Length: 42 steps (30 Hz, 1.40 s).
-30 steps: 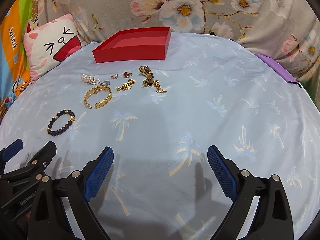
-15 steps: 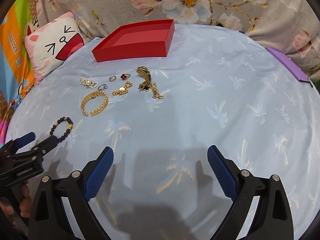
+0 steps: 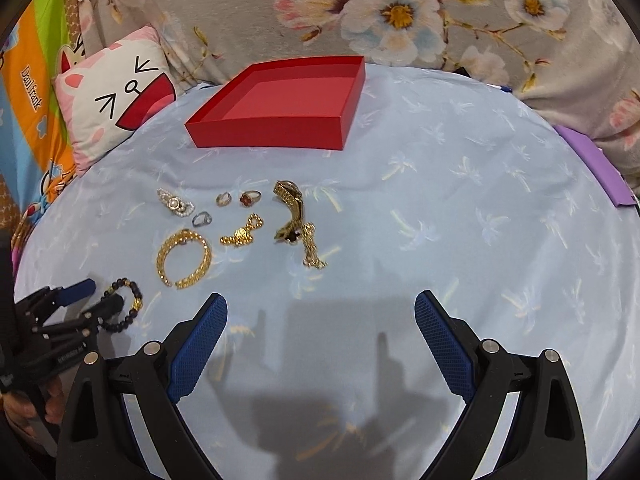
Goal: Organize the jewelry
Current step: 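Grasp the black bead bracelet with the left tool while the right tool grasps a gold pendant chain, then lower both held items into the red box and open both tools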
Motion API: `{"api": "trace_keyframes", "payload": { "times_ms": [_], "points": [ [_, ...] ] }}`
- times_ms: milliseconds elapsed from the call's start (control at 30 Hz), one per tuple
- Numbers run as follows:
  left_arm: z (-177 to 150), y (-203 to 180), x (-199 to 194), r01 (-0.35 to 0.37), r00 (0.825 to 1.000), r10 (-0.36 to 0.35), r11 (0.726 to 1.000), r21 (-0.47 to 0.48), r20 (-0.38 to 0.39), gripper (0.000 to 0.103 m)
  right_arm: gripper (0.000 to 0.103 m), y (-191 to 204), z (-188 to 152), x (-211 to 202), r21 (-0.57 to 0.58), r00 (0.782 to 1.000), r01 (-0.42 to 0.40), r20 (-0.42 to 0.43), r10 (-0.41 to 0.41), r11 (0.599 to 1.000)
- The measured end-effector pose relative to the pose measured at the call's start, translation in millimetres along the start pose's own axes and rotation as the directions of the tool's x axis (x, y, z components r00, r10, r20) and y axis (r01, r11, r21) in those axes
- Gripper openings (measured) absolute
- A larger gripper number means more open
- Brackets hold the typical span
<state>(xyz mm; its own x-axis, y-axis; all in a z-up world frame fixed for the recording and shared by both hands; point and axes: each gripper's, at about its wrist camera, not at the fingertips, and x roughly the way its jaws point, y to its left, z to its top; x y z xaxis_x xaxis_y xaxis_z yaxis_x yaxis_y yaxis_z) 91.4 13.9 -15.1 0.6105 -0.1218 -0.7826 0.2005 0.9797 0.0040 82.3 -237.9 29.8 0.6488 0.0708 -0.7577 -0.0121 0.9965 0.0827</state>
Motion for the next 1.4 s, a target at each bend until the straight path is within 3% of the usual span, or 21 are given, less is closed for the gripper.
{"api": "trace_keyframes", "payload": {
  "times_ms": [100,167,233,300,533,733,867,1000,1133,1267,1400],
  "points": [
    [1,-8,0,-0.001,1.0,0.0,0.999,0.035,0.019,0.044,0.093,1,11,10,-0.011,1.0,-0.012,0.0,0.012,1.0],
    [4,-11,1,0.015,1.0,-0.016,0.999,0.047,0.026,0.023,0.093,2,20,20,-0.021,1.0,-0.005,0.002,0.005,1.0],
    [8,-11,2,0.039,0.999,-0.04,0.998,0.043,0.023,0.011,0.091,3,29,29,-0.032,1.0,-0.007,0.0,0.007,0.999],
    [10,-9,2,0.089,0.996,-0.089,0.996,0.023,0.011,0.007,0.082,4,40,41,-0.037,1.0,-0.019,-0.009,0.018,0.999],
    [20,-7,-16,0.128,0.99,-0.129,0.992,0.021,0.062,0.007,0.058,15,62,90,-0.091,0.997,-0.037,-0.072,0.03,0.995],
    [39,-4,-34,0.177,0.981,-0.18,0.984,0.036,0.08,0.007,0.031,23,67,113,-0.124,0.995,-0.046,-0.096,0.034,0.991],
    [58,-1,-48,0.199,0.973,-0.205,0.978,0.061,0.107,0.007,0.006,19,70,115,-0.107,0.993,-0.079,-0.098,0.069,0.991],
    [85,2,-59,0.216,0.963,-0.226,0.973,0.083,0.144,0.007,0.004,14,75,109,-0.084,0.991,-0.116,-0.082,0.109,0.99],
    [127,5,-62,0.227,0.951,-0.244,0.968,0.106,0.192,0.007,0.004,12,101,88,-0.088,0.993,-0.114,-0.018,0.113,0.99],
    [185,3,-50,0.214,0.942,-0.24,0.968,0.13,0.236,0.007,0.004,6,154,75,-0.099,0.994,-0.073,0.072,0.08,0.992],
    [245,-7,-22,0.182,0.941,-0.215,0.972,0.146,0.26,0.007,0.004,2,217,90,-0.092,0.993,-0.039,0.112,0.049,0.995]
  ]
}}
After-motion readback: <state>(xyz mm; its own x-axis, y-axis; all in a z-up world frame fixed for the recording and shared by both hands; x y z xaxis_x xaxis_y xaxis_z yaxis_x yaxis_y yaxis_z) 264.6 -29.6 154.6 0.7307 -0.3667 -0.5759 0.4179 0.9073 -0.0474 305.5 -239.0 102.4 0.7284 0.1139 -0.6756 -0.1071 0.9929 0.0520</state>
